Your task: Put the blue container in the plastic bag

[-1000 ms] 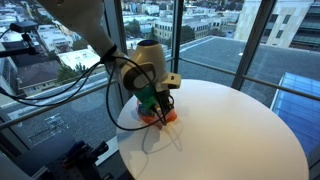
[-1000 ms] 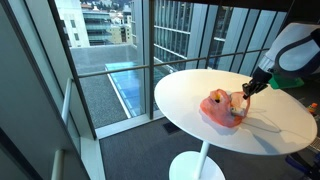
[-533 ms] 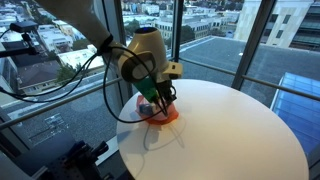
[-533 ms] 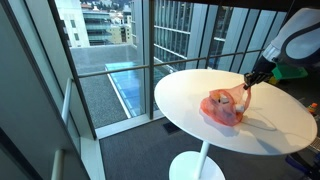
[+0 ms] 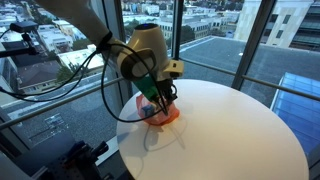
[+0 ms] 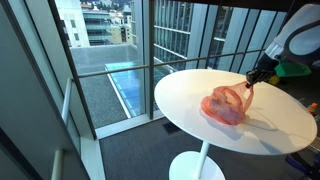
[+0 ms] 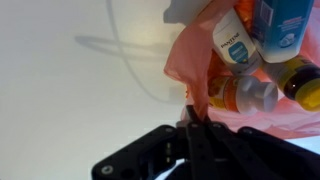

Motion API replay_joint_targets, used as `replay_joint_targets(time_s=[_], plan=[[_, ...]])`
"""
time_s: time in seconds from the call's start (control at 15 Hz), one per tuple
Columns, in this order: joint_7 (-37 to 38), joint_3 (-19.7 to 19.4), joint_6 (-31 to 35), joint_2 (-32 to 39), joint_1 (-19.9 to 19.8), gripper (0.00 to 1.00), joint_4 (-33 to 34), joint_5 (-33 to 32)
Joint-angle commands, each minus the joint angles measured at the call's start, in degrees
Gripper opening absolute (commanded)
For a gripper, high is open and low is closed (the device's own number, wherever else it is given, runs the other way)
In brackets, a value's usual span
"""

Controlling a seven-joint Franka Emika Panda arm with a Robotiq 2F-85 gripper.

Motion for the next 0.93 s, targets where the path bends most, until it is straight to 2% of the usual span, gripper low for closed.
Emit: replay_joint_targets(time_s=[0.0, 0.2, 0.33, 0.47, 0.87], plan=[[0.32, -0.19, -1.98, 2.93, -1.24, 0.03, 0.97, -0.17], [-0.29, -0.16, -3.31, 5.17, -1.87, 0.03, 1.46, 0.84], [-0.54, -0.14, -3.90, 5.54, -2.17, 0.29, 1.38, 0.98], [-0.58, -0.28, -4.27, 5.16, -2.20, 0.42, 0.98, 0.59], [-2.36, 0.05, -7.91, 0.85, -2.32, 0.90, -1.08, 0.23]])
